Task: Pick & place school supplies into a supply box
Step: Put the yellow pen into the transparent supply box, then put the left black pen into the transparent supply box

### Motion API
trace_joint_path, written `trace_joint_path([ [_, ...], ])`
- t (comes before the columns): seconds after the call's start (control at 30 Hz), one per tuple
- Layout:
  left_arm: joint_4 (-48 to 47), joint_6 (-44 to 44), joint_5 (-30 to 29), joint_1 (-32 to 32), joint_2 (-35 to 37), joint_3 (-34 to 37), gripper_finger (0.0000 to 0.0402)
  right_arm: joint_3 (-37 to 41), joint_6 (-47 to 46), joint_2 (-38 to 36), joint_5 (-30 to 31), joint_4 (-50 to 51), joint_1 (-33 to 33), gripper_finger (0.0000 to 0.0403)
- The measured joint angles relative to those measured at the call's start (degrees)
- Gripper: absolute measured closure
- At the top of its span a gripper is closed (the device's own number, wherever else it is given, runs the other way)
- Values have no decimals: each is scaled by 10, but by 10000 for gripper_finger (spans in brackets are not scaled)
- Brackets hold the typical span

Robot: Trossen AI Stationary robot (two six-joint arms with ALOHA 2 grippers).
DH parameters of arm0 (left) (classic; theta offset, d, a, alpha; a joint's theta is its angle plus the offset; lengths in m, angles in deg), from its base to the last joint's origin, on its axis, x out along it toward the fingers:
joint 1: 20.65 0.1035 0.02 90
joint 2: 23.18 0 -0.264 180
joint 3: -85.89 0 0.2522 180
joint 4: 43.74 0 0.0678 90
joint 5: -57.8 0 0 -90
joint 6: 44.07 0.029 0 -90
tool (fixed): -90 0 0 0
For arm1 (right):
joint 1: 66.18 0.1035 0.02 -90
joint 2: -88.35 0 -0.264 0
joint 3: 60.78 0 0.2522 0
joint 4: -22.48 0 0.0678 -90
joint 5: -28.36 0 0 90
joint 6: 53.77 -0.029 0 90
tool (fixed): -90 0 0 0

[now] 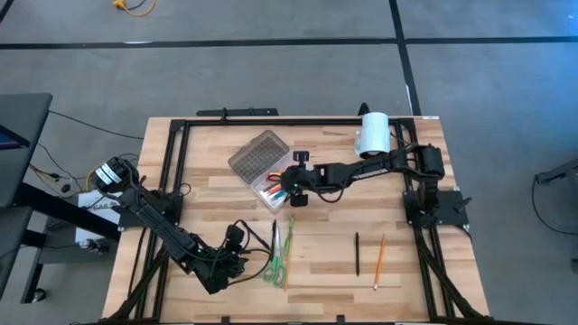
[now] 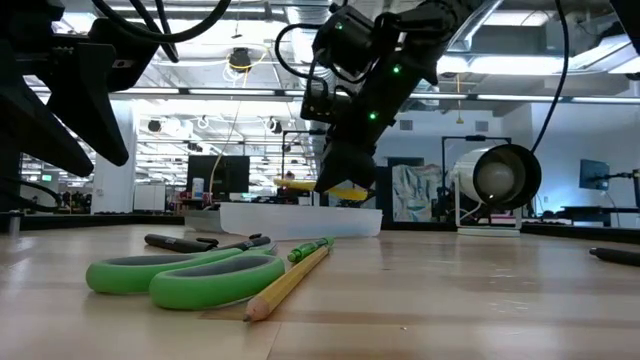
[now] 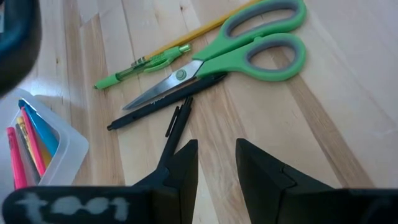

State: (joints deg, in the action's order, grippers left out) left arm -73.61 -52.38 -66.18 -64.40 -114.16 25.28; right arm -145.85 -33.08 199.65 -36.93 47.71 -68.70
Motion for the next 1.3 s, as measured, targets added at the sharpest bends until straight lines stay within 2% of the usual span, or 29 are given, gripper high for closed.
trace_joint_path([
  [0.37,0,5,-2,0,0,0,303,0,-22,0,12,0,8,270],
  [0.63,7,8,-6,31,0,2,303,-14,-23,0,44,2,93,267],
  [0.7,16,5,11,46,0,13,303,-20,-29,0,58,4,122,271],
  [0.8,80,28,43,74,-1,45,303,-31,-38,0,77,4,173,275],
  [1.0,158,73,98,134,-1,86,303,-43,-47,0,176,20,281,279],
  [1.17,157,73,140,165,-1,88,303,-43,-93,0,245,29,352,280],
  [1.3,161,94,154,177,-1,88,303,-43,-64,-1,291,-4,393,280],
])
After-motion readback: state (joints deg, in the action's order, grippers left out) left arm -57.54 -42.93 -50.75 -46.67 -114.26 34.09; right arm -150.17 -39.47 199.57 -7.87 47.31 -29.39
